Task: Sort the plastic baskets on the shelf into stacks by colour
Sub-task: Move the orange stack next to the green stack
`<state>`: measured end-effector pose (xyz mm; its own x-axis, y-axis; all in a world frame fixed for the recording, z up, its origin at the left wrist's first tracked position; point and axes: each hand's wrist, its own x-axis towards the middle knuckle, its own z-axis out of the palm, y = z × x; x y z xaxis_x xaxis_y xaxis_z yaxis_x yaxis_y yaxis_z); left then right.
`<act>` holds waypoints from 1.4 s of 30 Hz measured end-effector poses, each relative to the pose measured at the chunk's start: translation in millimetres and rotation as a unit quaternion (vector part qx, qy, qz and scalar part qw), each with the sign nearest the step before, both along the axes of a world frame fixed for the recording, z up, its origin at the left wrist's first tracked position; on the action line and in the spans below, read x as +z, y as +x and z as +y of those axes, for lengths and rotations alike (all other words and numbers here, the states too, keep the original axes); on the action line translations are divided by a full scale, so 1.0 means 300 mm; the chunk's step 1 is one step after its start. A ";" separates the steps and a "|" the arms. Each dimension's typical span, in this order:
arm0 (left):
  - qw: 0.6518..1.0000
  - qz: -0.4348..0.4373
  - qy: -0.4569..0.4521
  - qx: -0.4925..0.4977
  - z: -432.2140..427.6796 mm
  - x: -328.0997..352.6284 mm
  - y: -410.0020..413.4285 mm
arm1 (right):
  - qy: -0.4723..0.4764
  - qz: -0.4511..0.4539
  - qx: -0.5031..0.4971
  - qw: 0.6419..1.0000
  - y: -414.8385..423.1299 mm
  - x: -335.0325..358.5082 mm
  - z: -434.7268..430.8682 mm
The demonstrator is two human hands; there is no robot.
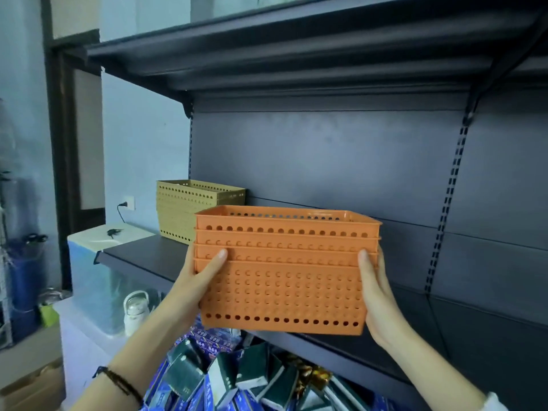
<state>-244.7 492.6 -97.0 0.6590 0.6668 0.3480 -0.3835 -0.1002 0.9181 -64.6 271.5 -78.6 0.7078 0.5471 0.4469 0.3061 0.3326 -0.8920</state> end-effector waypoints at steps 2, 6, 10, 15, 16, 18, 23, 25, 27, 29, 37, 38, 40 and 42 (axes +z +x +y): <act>1.000 -0.004 0.006 -0.007 0.080 0.002 0.010 | -0.001 -0.003 -0.007 1.000 0.003 0.005 0.077; 0.999 0.005 0.022 -0.037 0.249 0.012 0.077 | 0.012 0.003 -0.029 0.999 0.048 -0.012 0.224; 0.995 0.018 0.035 -0.090 0.407 -0.015 0.198 | 0.027 0.018 -0.068 0.997 0.123 -0.051 0.354; 0.987 0.051 0.039 -0.150 0.606 -0.042 0.355 | 0.000 0.035 -0.111 0.993 0.233 -0.082 0.504; 0.985 0.054 0.038 -0.157 0.646 -0.048 0.380 | -0.003 0.034 -0.116 0.993 0.253 -0.084 0.530; 0.983 0.055 0.035 -0.169 0.708 -0.045 0.423 | -0.008 0.034 -0.131 0.991 0.288 -0.093 0.574; 0.978 0.067 0.045 -0.195 0.821 -0.058 0.533 | -0.037 0.041 -0.170 0.984 0.362 -0.130 0.649; 0.973 0.074 0.062 -0.209 0.863 -0.084 0.578 | -0.038 0.033 -0.184 0.982 0.378 -0.143 0.666; 0.969 0.084 0.084 -0.217 0.905 -0.096 0.617 | -0.047 0.028 -0.196 0.979 0.383 -0.143 0.679; 0.966 0.084 0.092 -0.225 0.932 -0.098 0.652 | -0.055 0.012 -0.211 0.976 0.389 -0.141 0.693; 0.987 0.028 0.107 -0.116 0.913 -0.106 0.717 | -0.080 0.003 -0.271 0.959 0.411 -0.152 0.739; 0.989 0.028 0.109 -0.100 0.911 -0.106 0.718 | -0.077 0.004 -0.275 0.958 0.406 -0.151 0.740; 0.989 0.022 0.116 -0.085 0.906 -0.103 0.714 | -0.076 0.007 -0.285 0.955 0.381 -0.141 0.748; 0.989 0.014 0.112 -0.098 0.894 -0.098 0.699 | -0.079 0.011 -0.296 0.952 0.366 -0.139 0.748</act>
<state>-34.8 760.7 -126.3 0.7798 0.4333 0.4518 -0.3903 -0.2276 0.8921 45.2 495.9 -120.2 0.9212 0.1086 0.3735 0.3787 -0.0311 -0.9250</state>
